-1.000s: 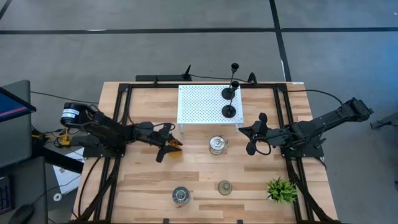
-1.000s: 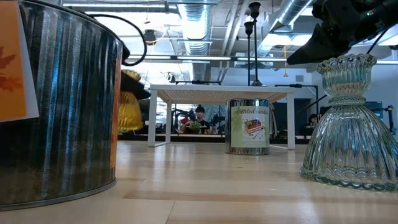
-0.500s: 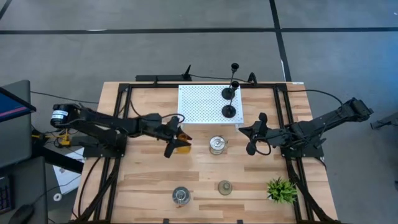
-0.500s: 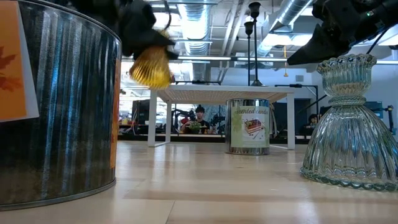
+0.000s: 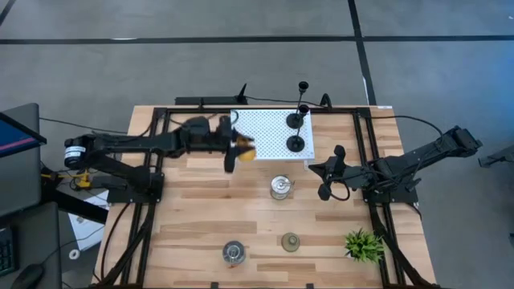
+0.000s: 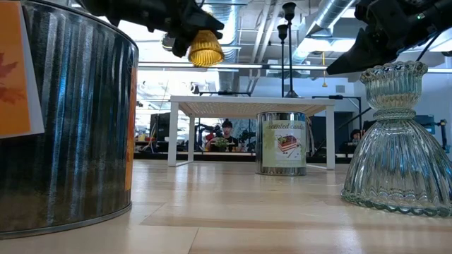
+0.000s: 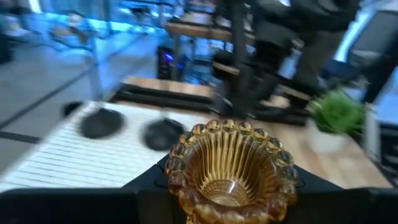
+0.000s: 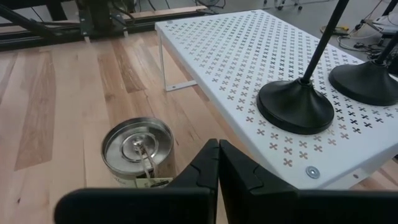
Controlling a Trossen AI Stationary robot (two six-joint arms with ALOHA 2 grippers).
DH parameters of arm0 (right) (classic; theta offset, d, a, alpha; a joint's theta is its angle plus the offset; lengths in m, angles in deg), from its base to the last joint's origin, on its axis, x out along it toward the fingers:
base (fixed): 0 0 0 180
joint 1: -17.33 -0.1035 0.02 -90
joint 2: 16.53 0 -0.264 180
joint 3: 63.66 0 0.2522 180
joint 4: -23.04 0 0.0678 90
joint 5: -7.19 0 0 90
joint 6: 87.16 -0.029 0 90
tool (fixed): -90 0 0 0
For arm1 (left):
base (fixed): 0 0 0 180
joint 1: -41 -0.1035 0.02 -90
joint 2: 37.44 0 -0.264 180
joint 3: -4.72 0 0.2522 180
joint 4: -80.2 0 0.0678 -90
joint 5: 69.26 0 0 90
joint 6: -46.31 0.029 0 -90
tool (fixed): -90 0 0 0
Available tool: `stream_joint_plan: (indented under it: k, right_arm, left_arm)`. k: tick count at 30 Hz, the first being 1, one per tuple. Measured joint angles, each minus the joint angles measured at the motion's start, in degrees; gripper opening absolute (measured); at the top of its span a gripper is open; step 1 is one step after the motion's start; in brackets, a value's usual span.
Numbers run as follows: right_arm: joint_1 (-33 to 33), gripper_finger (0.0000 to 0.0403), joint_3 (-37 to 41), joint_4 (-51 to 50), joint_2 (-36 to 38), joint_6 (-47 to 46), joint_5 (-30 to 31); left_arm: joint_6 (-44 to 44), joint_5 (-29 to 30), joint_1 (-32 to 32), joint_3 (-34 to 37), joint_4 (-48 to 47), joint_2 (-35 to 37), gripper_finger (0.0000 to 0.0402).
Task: Pick & Place candle stick holders
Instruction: Put the brown glass candle holder on the shelf
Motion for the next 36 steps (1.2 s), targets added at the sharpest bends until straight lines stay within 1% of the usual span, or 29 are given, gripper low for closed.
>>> stream_joint_plan:
  k: [2,6,14,18,21,24,33,36]
  right_arm:
    - [0.0,0.0001,0.0,0.0,0.0,0.0,0.0]
    - [0.0,0.0001,0.0,0.0,0.0,0.0,0.0]
    - [0.0,0.0001,0.0,-0.7,0.0,0.0,0.0]
    - [0.0,0.0001,0.0,-1.3,0.0,-0.2,0.0]
    - [0.0,0.0001,0.0,-1.9,0.0,-0.4,0.0]
    - [0.0,0.0001,0.0,-2.0,0.0,-0.5,0.0]
    - [0.0,0.0001,0.0,-2.2,0.0,-0.5,0.0]
    - [0.0,0.0001,0.0,-2.2,0.0,-0.5,0.0]
  left_arm:
    - [0.0,0.0,-2.5,-0.9,-0.1,-0.9,0.0129]
    - [0.0,0.0,-6.3,-4.4,0.0,-4.8,0.0129]
    - [0.5,0.0,-10.6,-14.9,1.1,-17.3,0.0129]
    - [1.4,0.0,-11.8,-18.3,4.4,-22.1,0.0129]
    - [1.5,0.5,-12.1,-18.7,8.8,-24.6,0.0129]
    - [1.5,3.2,-12.0,-18.7,11.4,-26.7,0.0129]
    - [3.0,6.5,-12.0,-18.7,14.3,-31.4,0.0129]
    - [3.0,6.7,-12.0,-18.7,15.1,-32.0,0.0129]
